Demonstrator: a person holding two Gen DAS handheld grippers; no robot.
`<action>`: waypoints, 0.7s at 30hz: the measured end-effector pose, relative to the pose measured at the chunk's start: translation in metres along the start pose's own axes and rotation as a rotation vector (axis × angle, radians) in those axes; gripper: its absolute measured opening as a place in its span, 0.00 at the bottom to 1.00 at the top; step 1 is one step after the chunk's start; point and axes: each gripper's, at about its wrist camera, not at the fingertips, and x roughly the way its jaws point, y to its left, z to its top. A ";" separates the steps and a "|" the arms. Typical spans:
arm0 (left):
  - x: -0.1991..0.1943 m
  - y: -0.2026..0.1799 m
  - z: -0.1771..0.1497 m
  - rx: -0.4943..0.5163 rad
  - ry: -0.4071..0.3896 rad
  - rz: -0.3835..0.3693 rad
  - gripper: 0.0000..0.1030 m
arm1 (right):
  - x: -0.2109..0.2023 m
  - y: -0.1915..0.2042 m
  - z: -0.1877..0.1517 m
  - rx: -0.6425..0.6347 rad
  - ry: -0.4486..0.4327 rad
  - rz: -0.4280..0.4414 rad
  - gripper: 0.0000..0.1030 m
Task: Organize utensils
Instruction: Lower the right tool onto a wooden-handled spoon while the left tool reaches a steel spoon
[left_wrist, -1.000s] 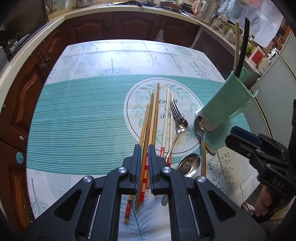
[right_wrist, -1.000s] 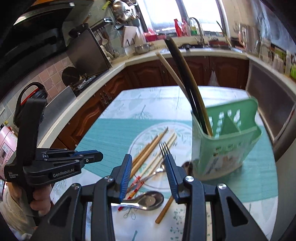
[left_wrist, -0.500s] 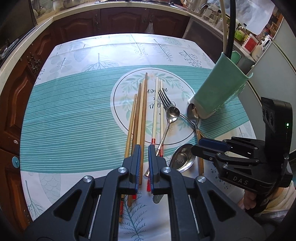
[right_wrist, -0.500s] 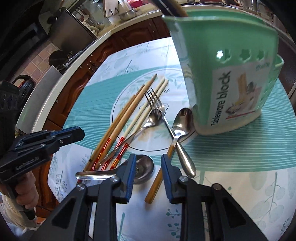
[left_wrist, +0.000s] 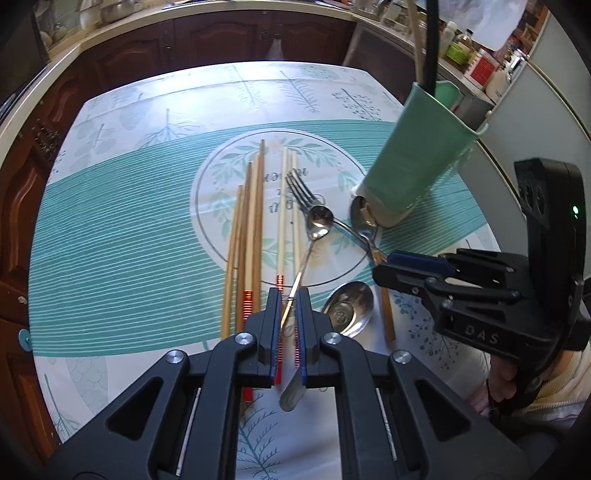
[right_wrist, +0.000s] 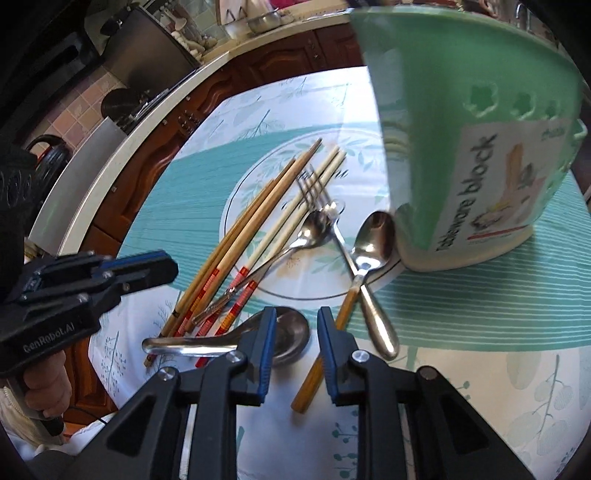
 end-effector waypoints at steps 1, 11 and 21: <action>0.002 -0.003 0.000 0.013 0.009 -0.014 0.05 | -0.002 -0.002 0.000 0.009 -0.007 0.001 0.22; 0.040 -0.034 0.009 0.241 0.252 -0.120 0.05 | 0.009 -0.018 0.003 0.100 0.029 0.005 0.18; 0.075 -0.045 0.025 0.290 0.410 -0.131 0.05 | 0.022 -0.039 0.008 0.222 0.082 0.105 0.15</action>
